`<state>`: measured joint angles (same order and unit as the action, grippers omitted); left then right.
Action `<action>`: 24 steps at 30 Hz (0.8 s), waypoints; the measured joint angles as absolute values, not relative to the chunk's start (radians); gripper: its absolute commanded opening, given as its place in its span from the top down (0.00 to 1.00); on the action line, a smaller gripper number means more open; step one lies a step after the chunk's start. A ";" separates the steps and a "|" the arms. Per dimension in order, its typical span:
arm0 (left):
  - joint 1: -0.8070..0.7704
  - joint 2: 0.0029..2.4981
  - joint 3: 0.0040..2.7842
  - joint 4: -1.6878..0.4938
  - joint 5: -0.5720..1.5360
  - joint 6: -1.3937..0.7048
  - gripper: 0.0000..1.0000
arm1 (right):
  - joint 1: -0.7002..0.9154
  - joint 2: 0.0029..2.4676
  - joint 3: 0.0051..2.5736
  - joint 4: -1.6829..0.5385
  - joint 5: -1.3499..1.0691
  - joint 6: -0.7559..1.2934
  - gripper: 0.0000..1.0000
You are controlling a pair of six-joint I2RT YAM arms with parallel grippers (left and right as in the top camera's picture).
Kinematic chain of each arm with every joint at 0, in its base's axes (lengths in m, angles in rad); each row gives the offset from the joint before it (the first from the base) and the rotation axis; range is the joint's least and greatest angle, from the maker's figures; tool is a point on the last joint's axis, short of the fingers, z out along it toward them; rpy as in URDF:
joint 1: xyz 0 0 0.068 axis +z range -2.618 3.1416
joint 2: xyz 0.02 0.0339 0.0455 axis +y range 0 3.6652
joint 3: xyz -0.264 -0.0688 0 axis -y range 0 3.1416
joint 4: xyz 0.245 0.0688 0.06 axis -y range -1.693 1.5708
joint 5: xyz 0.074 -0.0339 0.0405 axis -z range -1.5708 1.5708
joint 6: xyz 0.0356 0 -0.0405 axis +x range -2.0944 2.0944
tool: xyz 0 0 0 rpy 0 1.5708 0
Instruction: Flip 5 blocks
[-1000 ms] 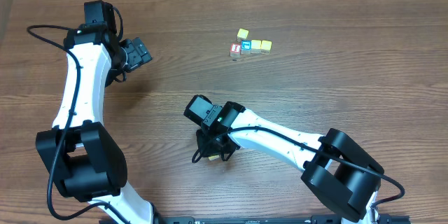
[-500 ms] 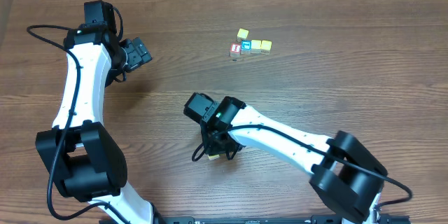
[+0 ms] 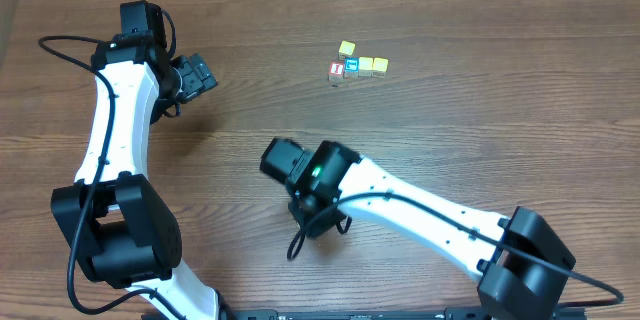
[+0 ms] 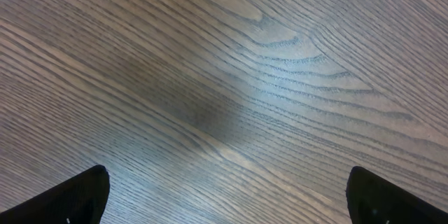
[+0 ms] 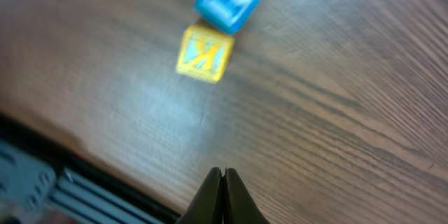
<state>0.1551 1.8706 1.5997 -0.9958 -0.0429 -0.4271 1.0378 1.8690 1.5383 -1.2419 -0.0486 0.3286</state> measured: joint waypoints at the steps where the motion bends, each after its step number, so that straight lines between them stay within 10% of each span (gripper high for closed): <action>1: 0.155 1.871 1.600 -0.995 -0.043 -0.427 0.00 | 1.057 1.869 1.538 -1.247 -0.048 0.297 0.96; 24: 0.155 1.871 1.600 -0.995 -0.043 -0.427 0.00 | 1.191 1.869 1.264 -1.107 0.059 0.070 0.96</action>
